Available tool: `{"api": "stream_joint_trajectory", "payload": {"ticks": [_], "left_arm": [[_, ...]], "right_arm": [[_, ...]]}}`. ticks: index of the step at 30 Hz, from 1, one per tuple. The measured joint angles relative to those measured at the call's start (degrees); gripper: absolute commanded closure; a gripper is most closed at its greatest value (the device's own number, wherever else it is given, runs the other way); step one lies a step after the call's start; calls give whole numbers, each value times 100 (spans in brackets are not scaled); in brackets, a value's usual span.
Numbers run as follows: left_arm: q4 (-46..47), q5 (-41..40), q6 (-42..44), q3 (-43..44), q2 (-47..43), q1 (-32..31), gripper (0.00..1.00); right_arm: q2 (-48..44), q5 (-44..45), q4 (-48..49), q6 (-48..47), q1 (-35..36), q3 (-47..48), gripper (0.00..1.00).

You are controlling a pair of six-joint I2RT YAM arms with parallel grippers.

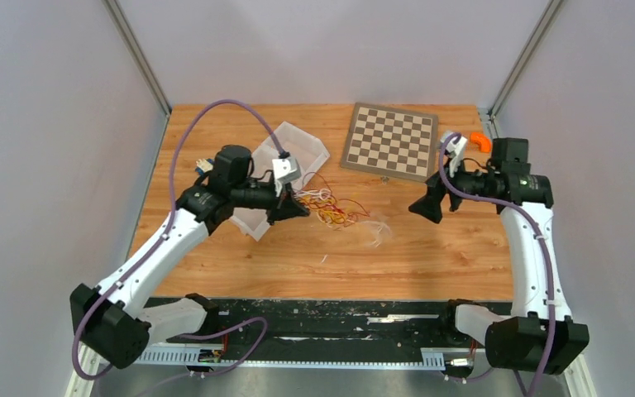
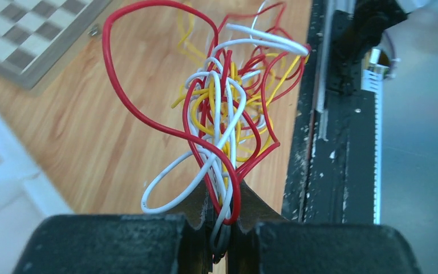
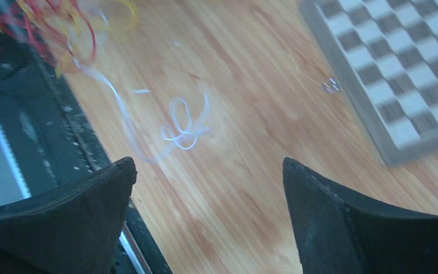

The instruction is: Untangle the cables

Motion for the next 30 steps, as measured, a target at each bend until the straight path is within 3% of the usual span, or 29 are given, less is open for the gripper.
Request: {"api": "stream_joint_trajectory", "payload": {"ticks": [4, 8, 9, 12, 13, 16, 21, 24, 27, 30], "left_arm": [[553, 7, -452, 350, 651, -820, 100], [1069, 44, -1064, 820, 1366, -1235, 100], [1156, 52, -1178, 927, 1480, -1281, 100], [1408, 87, -1523, 1300, 1805, -1390, 100], [1449, 109, -1598, 1397, 1867, -1399, 100], [1397, 83, -1606, 1502, 1860, -1403, 100], [1305, -35, -1351, 1322, 1733, -1231, 100], [841, 74, -1005, 901, 1272, -699, 100], [11, -28, -511, 442, 577, 111, 100], [-623, -83, -2, 212, 144, 407, 100]], "right_arm": [[31, -90, 754, 1016, 1338, 28, 0], [57, -76, 1727, 2050, 2588, 39, 1], [74, -59, 1952, 2262, 2822, 39, 12], [125, 192, 2522, 2577, 3233, -48, 80], [127, 470, 2684, 2699, 3322, -151, 99], [127, 984, 2905, 2702, 3250, -354, 100], [-195, 809, 3014, 2529, 2723, -557, 100], [-527, 680, 2887, 2288, 1742, -575, 100], [-693, 1126, 2653, 2039, 592, -555, 100], [-688, 1145, 2402, 1943, 385, -509, 100]]}}
